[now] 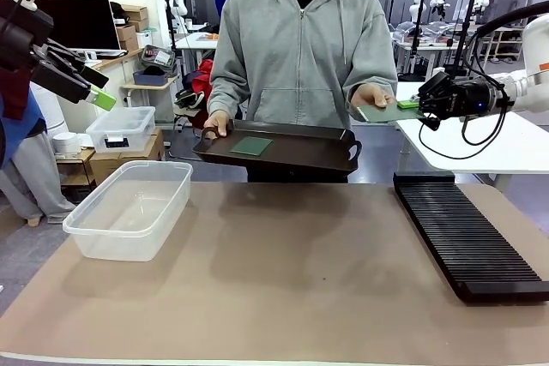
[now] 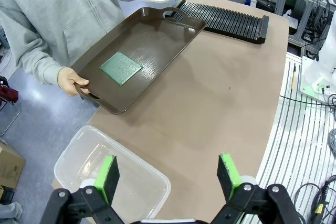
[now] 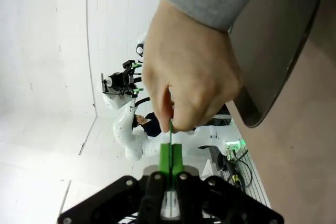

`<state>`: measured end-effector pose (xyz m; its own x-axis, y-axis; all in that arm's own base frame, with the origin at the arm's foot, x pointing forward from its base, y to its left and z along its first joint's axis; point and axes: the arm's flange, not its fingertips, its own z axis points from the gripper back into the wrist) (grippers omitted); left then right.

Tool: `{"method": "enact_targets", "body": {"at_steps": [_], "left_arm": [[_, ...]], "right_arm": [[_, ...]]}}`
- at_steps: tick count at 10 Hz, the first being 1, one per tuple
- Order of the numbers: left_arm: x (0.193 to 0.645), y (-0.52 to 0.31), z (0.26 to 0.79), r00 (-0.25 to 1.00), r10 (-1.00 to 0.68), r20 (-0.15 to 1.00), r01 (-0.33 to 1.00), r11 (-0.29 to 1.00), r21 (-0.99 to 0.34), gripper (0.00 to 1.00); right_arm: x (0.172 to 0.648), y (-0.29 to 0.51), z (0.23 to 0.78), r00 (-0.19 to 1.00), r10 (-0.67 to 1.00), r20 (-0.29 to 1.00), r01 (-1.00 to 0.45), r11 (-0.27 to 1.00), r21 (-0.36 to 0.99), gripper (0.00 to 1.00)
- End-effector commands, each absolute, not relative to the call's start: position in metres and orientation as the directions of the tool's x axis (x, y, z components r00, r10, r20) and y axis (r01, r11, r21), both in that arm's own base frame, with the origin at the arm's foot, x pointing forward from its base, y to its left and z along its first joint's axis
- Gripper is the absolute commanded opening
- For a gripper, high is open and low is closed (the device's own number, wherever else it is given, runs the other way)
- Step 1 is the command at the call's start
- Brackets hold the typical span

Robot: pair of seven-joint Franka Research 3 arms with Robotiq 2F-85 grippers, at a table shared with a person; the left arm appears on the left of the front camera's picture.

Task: Sort PCBs into racks and boxes based on the side picked up.
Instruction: Pick up the Blank PCB handed by the Human, then if the short side of the Blank PCB is picked up, insert it into the PCB Rack ; if the long side is picked up, place it in the Organizing box.

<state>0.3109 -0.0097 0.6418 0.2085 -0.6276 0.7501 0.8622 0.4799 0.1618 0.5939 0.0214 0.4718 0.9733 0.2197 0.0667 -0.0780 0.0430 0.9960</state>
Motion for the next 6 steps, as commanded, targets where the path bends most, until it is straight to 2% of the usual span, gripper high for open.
{"method": "enact_targets", "body": {"at_steps": [1,6], "left_arm": [[0.312,-0.0104,0.6412,0.209,-0.627,0.75,0.862,0.48,0.161,1.0],[0.312,-0.0104,0.6412,0.209,-0.627,0.75,0.862,0.48,0.161,1.0]], "right_arm": [[0.5942,0.0209,0.4711,0.973,0.219,0.065,-0.077,0.046,0.996,0.0],[0.5942,0.0209,0.4711,0.973,0.219,0.065,-0.077,0.046,0.996,0.0]]}}
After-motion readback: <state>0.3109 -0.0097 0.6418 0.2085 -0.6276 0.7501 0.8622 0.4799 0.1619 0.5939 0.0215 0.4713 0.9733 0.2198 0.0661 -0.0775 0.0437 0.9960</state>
